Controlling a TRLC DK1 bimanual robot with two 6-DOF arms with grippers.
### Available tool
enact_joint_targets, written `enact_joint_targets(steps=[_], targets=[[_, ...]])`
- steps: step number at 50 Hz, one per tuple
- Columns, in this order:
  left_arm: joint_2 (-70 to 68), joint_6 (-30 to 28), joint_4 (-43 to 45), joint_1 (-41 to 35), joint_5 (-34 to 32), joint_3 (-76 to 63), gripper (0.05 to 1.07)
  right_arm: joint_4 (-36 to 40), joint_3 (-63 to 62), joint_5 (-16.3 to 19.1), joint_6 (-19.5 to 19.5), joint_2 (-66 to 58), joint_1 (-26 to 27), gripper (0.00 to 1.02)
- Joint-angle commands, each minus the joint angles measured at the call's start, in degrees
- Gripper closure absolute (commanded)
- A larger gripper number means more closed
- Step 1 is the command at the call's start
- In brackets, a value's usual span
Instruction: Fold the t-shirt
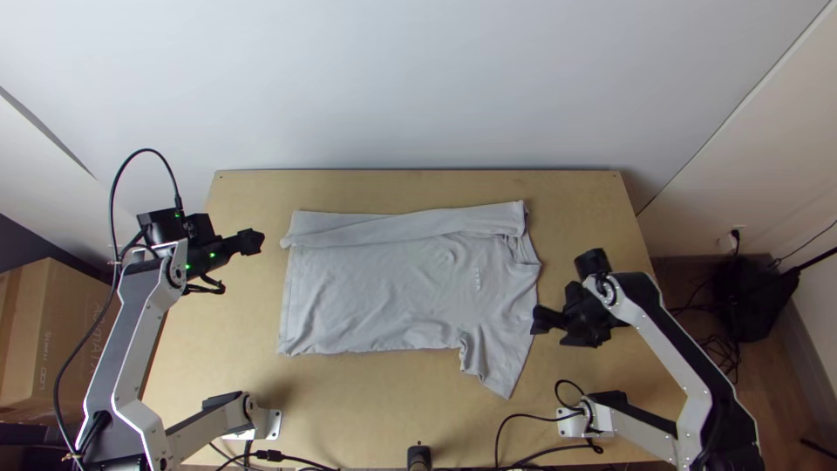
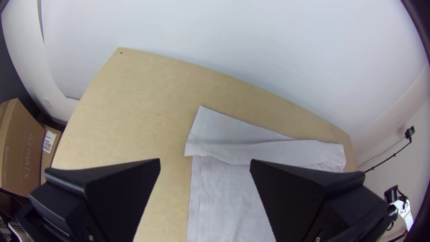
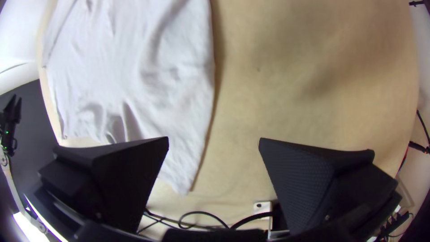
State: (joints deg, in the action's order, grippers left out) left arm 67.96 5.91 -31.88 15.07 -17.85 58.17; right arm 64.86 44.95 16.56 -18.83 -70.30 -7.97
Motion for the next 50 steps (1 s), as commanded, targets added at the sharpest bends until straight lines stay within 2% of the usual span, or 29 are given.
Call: enact_joint_targets(steps=[1,8,13,18,32,35,37,46,50], targets=[[-2.22,-0.99,-1.34,-0.30,-0.79,-0.96,0.11,1.41,-3.55,0.67,0.20,-1.94,-2.58,0.16],[-3.72,-1.52,-2.66,-0.39,-0.79,-1.13,0.11,1.32,-5.49,1.55,-1.30,-3.61,-7.59,0.16],[-4.42,-1.61,-3.28,-0.39,-0.79,-1.22,0.11,0.44,-6.01,2.52,-1.65,-4.14,-9.17,0.17],[-5.21,-2.13,-3.89,-0.39,-0.79,-1.66,0.11,-1.58,-6.63,2.52,-1.65,-5.46,-10.84,0.29],[-7.23,-4.24,-6.44,-0.48,-0.79,-2.27,0.11,-7.20,-7.07,3.92,-2.88,-9.94,-17.35,0.30],[-7.50,-6.35,-8.64,-0.83,-0.79,-1.83,0.11,-8.43,-7.16,3.92,-2.97,-11.00,-18.58,0.39],[-7.76,-8.29,-10.66,-1.18,-0.79,-1.48,0.11,-9.75,-7.24,3.92,-3.14,-11.44,-19.37,0.54],[-8.73,-25.07,-29.91,-4.00,-0.61,0.19,0.10,-12.83,-7.51,2.60,-2.79,-11.87,-21.74,0.99],[-8.73,-28.15,-37.47,-5.14,1.59,0.28,0.10,-12.92,-7.24,2.43,-2.62,-11.08,-21.30,1.00]])
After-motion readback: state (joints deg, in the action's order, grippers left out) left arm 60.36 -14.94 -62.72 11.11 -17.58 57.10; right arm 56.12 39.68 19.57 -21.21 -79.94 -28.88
